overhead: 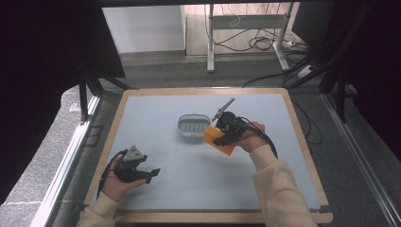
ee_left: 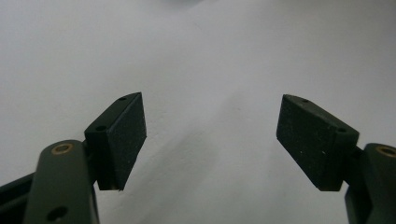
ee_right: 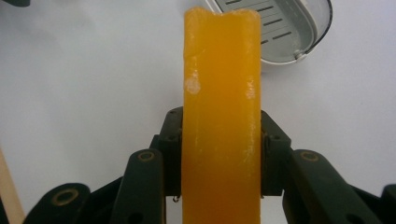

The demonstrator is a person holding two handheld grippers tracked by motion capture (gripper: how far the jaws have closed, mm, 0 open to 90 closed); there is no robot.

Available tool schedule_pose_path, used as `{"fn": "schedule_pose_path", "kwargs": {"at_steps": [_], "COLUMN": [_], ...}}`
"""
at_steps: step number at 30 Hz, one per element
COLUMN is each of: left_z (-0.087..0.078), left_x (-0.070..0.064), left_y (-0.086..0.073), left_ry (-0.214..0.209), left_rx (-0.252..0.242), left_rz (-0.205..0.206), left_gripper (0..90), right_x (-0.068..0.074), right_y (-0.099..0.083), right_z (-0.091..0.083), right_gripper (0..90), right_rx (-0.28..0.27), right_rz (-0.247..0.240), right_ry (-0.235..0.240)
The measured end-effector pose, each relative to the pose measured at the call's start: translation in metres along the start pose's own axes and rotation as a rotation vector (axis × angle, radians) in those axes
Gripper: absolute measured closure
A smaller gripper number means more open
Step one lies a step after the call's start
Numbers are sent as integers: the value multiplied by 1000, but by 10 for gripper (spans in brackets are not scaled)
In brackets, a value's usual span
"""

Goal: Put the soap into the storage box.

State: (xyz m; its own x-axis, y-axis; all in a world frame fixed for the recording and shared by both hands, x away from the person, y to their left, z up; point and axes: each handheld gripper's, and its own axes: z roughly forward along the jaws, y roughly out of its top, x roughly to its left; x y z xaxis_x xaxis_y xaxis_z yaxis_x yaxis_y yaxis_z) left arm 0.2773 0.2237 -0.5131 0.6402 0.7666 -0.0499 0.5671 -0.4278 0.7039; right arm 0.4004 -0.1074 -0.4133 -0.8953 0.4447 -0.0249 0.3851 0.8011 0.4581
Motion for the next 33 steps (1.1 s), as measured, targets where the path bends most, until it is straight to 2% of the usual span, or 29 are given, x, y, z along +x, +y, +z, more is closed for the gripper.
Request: {"fn": "schedule_pose_path", "kwargs": {"at_steps": [4,14,18,33], "left_z": [0,0,0,1], "left_x": [0,0,0,1], "left_y": [0,0,0,0], "left_ry": [0,-3,-6,-12], "left_rx": [0,0,5,3], "left_rz": [1,2,4,3], "left_gripper": [241,240,239,238], "right_x": [-2,-8,-10,-20], "right_y": [5,19,24,46], "right_z": [4,5,7,8], "right_gripper": [616,616,616,616], "right_rx": [20,11,3,0], "right_rz": [-16,-34,-24,-65], "right_ry": [-8,7,17,25]}}
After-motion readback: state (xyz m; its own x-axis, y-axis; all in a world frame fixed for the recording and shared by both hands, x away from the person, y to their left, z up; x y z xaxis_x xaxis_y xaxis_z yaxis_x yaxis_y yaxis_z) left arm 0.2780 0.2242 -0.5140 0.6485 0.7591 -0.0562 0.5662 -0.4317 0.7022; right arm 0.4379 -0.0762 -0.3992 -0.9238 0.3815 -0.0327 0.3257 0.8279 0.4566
